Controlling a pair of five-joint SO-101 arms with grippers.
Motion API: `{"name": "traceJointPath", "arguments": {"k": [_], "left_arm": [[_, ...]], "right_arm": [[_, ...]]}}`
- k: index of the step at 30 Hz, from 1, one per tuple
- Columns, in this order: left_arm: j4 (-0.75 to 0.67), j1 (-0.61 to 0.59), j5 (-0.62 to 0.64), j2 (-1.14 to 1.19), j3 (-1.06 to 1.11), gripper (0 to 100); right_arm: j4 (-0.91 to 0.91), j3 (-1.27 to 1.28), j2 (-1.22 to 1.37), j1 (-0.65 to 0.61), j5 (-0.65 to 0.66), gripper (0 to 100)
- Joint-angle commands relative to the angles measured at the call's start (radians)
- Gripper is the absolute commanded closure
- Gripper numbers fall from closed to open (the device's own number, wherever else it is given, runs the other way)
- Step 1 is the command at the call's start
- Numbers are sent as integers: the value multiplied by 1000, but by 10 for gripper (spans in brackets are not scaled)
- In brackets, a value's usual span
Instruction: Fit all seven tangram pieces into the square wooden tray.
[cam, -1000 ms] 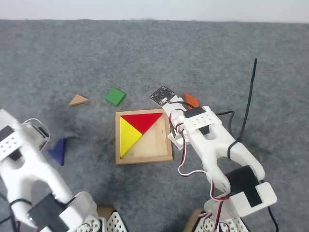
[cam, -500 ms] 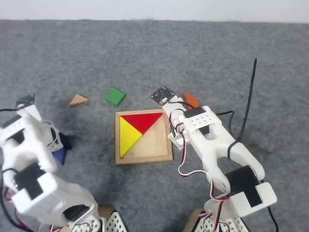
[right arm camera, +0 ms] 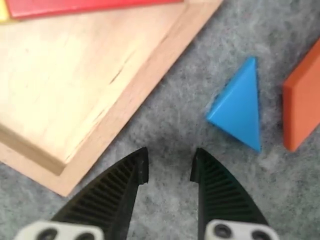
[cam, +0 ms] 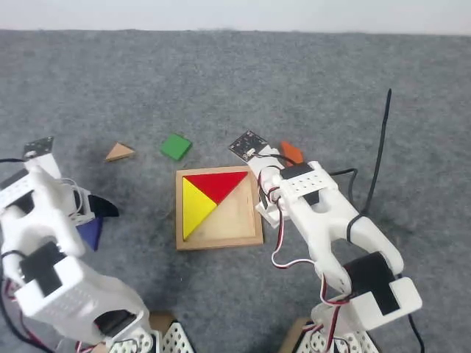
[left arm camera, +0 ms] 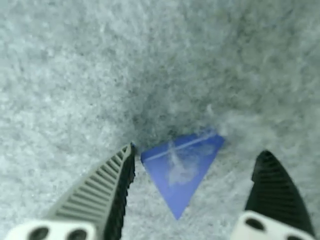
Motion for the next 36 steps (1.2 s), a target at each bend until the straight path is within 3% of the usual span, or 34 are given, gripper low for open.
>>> {"name": "traceJointPath", "arguments": {"k": [1, 8, 15, 36], "left_arm": [[-3, 14, -49, -3, -38, 640], [2, 14, -61, -3, -31, 642], [-2, 37, -61, -3, -4, 737], [104, 46, -55, -5, 7, 774]], "right_arm": [[16, -49, -13, -7, 11, 843], [16, -49, -13, -7, 11, 843], [16, -49, -13, -7, 11, 843], [16, -49, -13, -7, 11, 843]]}}
